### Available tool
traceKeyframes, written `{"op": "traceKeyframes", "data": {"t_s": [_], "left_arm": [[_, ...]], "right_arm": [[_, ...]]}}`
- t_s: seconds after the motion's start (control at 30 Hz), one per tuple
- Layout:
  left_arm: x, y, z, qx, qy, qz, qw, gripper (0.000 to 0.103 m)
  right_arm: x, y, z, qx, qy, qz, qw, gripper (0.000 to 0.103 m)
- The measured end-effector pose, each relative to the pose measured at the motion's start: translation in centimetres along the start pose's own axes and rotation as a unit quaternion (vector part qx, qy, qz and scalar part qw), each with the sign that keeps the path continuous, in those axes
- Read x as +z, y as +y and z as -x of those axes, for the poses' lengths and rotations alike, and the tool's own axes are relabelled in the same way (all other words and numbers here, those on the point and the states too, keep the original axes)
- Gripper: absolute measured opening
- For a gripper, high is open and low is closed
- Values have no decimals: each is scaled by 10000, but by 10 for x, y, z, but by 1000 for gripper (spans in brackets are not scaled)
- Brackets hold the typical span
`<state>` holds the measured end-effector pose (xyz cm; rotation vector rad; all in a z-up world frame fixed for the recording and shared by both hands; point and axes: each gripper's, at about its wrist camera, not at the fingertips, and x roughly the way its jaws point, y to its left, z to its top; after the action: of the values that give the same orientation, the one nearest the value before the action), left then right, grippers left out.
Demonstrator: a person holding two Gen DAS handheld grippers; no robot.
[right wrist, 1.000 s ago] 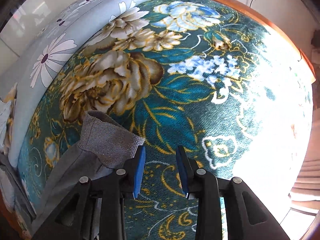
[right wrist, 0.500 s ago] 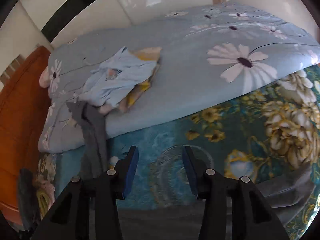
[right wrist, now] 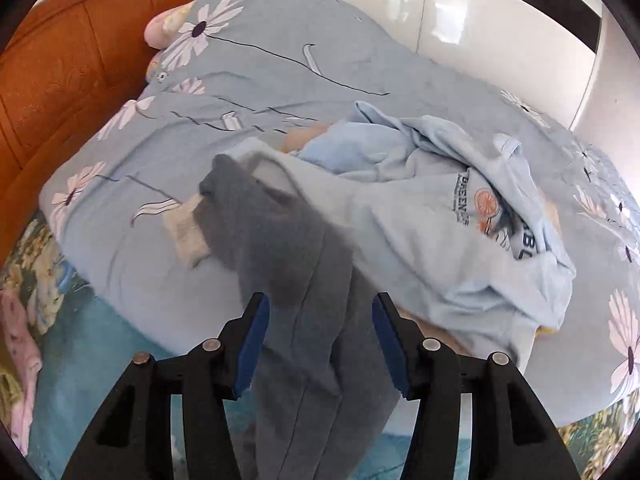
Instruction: Fold clothes
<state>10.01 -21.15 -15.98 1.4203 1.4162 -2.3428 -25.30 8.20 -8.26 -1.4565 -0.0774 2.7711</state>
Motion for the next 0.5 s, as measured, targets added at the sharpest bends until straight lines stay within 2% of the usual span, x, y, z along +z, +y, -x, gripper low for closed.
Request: {"op": "traceKeyframes", "data": {"t_s": [0.07, 0.13, 0.17, 0.2, 0.23, 0.37, 0.5], "left_arm": [[2, 3, -5, -86, 78, 93, 9999, 68], [5, 7, -9, -188, 107, 221, 9995, 68], [7, 9, -10, -223, 111, 275, 9993, 68], [8, 9, -11, -246, 125, 308, 9991, 68], [8, 10, -11, -264, 141, 335, 9990, 68], [8, 8, -5, -380, 103, 305, 9988, 68], [8, 5, 9, -544, -90, 281, 9981, 68]], "right_arm": [[8, -9, -14, -166, 200, -209, 9994, 55], [6, -20, -22, 152, 453, -516, 9975, 53], [5, -25, -25, 360, 579, -677, 9954, 45], [1, -28, -26, 537, 658, -828, 9929, 23], [-3, -32, -26, 717, 730, -976, 9900, 11], [-19, -48, 8, 1752, 555, -1336, 9738, 8], [-58, -57, 89, 2766, 253, -1138, 9539, 8]]}}
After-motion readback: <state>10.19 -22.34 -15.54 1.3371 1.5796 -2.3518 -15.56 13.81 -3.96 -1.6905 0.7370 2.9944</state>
